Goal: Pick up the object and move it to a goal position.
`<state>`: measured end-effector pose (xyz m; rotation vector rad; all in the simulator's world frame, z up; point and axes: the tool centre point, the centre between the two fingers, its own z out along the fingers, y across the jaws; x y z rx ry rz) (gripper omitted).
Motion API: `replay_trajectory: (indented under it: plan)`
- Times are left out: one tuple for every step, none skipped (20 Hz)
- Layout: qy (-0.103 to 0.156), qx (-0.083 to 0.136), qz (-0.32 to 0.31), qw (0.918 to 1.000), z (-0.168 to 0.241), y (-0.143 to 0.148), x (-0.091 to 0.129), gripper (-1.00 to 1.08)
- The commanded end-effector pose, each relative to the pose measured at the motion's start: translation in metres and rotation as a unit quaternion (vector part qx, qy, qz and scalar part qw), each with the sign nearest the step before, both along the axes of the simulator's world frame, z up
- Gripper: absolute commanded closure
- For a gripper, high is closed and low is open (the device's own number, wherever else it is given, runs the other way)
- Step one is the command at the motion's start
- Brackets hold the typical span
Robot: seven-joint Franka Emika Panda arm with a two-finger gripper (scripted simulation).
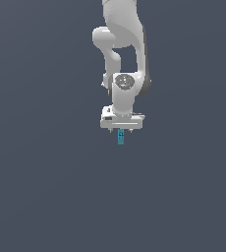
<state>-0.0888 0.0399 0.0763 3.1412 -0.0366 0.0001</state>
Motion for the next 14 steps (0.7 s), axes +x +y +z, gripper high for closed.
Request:
replay_trajectory:
  plan:
    - [0.000,0.000,0.001,1.0000,-0.003,0.003,-0.004,-0.92]
    - [0.000,0.000,0.001,1.0000,-0.004,0.003,-0.005,-0.92]
    - [0.000,0.000,0.001,1.0000,-0.004,0.004,-0.005,-0.92]
    - [0.000,0.000,0.001,1.0000,-0.003,0.003,-0.004,-0.92]
    - [0.000,0.000,0.001,1.0000,-0.004,0.003,-0.004,-0.92]
    - [0.000,0.000,0.001,1.0000,-0.004,0.003,-0.004,-0.92]
    - [0.000,0.000,0.001,1.0000,-0.006,0.003,-0.004,-0.92]
    - [0.000,0.000,0.001,1.0000,-0.008,0.003,-0.005,-0.92]
    - [0.000,0.000,0.001,1.0000,-0.011,0.003,-0.005,-0.92]
    - [0.000,0.000,0.001,1.0000,-0.014,0.003,-0.005,-0.92]
    - [0.000,0.000,0.001,1.0000,-0.018,0.003,-0.005,-0.92]
    - [0.000,0.000,0.001,1.0000,-0.022,0.003,-0.005,-0.92]
    - [0.000,0.000,0.001,1.0000,-0.027,0.003,-0.006,-0.92]
    - [0.000,0.000,0.001,1.0000,-0.033,0.003,-0.006,-0.92]
